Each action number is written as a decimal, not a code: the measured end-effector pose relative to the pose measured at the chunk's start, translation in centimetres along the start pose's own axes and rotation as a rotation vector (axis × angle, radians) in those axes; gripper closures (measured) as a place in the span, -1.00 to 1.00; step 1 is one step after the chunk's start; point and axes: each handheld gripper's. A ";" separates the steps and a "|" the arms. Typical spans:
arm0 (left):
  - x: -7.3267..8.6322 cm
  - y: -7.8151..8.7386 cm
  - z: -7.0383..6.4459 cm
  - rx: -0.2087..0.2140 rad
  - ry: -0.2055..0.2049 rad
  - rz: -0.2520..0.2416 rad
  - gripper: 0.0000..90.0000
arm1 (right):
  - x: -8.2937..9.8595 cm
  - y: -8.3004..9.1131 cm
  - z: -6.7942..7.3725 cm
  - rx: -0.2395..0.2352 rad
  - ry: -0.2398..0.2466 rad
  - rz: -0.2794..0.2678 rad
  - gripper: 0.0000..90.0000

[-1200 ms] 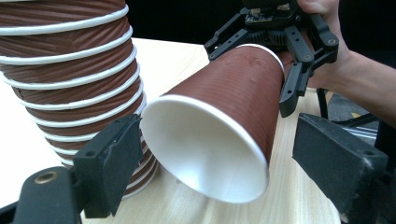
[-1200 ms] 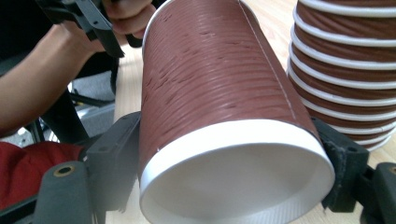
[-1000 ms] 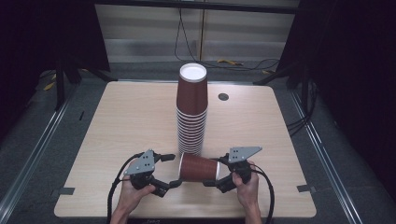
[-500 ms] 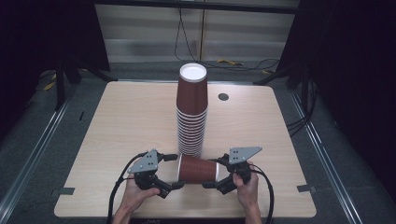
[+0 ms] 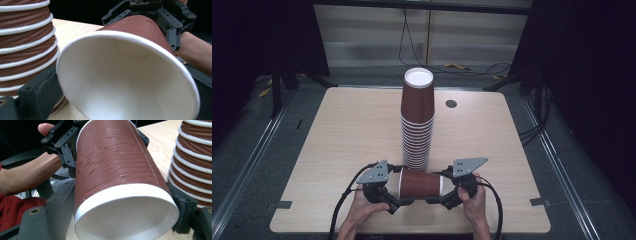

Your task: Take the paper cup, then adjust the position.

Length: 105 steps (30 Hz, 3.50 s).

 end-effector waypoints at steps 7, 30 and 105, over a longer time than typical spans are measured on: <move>-0.1 -0.5 -0.1 0.009 -0.008 0.009 -0.99 | -0.1 -0.1 0.2 -0.004 0.014 0.005 -0.53; -0.7 0.7 -0.5 -0.024 -0.045 0.052 -0.86 | 0.2 -0.8 -0.3 0.004 -0.012 0.031 -0.65; -0.4 9.0 2.8 -0.215 0.115 0.184 -0.83 | 5.4 2.3 0.9 0.819 -0.121 -0.296 -0.70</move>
Point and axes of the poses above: each handheld gripper's, and its own axes: y roughly backward along the jaws, x roughly out of its underside, z roughly to its left, and after that the axes turned 1 degree about z, right-handed
